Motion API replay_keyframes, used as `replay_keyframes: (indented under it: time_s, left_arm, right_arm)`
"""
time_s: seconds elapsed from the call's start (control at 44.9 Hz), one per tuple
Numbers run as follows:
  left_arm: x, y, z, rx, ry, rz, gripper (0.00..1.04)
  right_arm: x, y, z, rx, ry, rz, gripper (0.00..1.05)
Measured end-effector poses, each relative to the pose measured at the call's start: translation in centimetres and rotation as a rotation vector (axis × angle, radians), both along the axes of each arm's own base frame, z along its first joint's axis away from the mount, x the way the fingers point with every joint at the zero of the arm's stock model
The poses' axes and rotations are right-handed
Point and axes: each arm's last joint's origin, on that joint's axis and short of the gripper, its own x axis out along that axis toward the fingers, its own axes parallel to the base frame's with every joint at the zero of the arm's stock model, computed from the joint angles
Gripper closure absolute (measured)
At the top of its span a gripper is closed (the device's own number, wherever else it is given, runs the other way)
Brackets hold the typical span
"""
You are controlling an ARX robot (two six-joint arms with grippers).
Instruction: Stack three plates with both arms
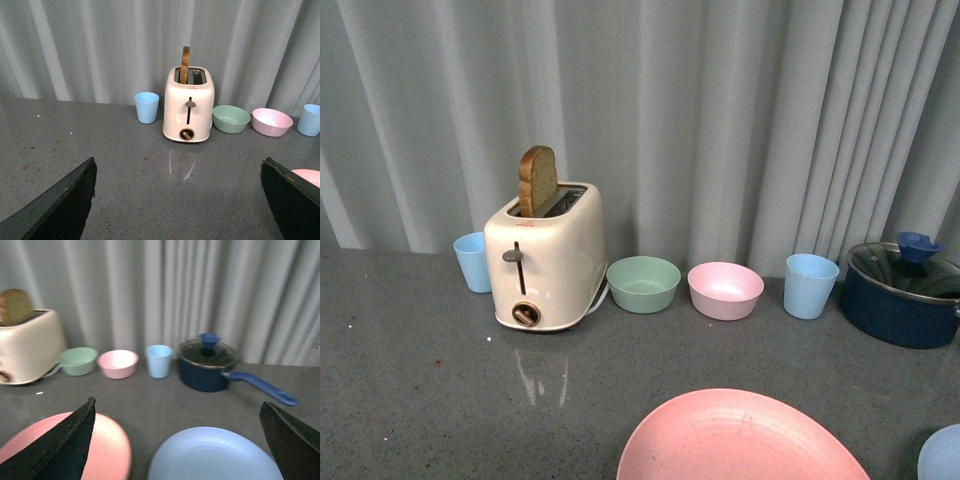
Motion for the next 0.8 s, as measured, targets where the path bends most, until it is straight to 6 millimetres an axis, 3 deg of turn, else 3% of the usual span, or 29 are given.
replay_keyframes:
  time_s: [0.111, 0.2, 0.29, 0.356, 0.423, 0.468, 0.646, 0.802]
  left_arm:
    - [0.0, 0.0, 0.0, 0.000, 0.000, -0.002, 0.07]
    - [0.0, 0.0, 0.0, 0.000, 0.000, -0.001, 0.07]
    - [0.0, 0.0, 0.0, 0.000, 0.000, 0.000, 0.07]
    - [0.0, 0.0, 0.0, 0.000, 0.000, 0.000, 0.07]
    - [0.0, 0.0, 0.0, 0.000, 0.000, 0.000, 0.07]
    - [0.0, 0.0, 0.0, 0.000, 0.000, 0.000, 0.07]
    - [0.0, 0.0, 0.0, 0.000, 0.000, 0.000, 0.07]
    - [0.0, 0.0, 0.0, 0.000, 0.000, 0.000, 0.07]
  right_arm:
    - [1.7, -1.7, 2.3, -0.042, -0.024, -0.455, 0.07]
    - [4.4, -4.6, 4.4, 0.000, -0.002, -0.510, 0.07]
    - [7.0, -7.5, 4.5, 0.044, 0.099, -0.504, 0.07]
    - [9.6, -10.7, 3.1, 0.103, 0.257, -0.506, 0.07]
    - [11.9, -14.1, 0.0, 0.169, 0.454, -0.511, 0.07]
    - [12.5, -15.3, -1.6, 0.180, 0.541, -0.518, 0.07]
    - [13.7, -18.2, -8.0, 0.179, 0.861, -0.418, 0.07]
    - [13.9, -19.5, -10.7, 0.141, 0.968, -0.344, 0.07]
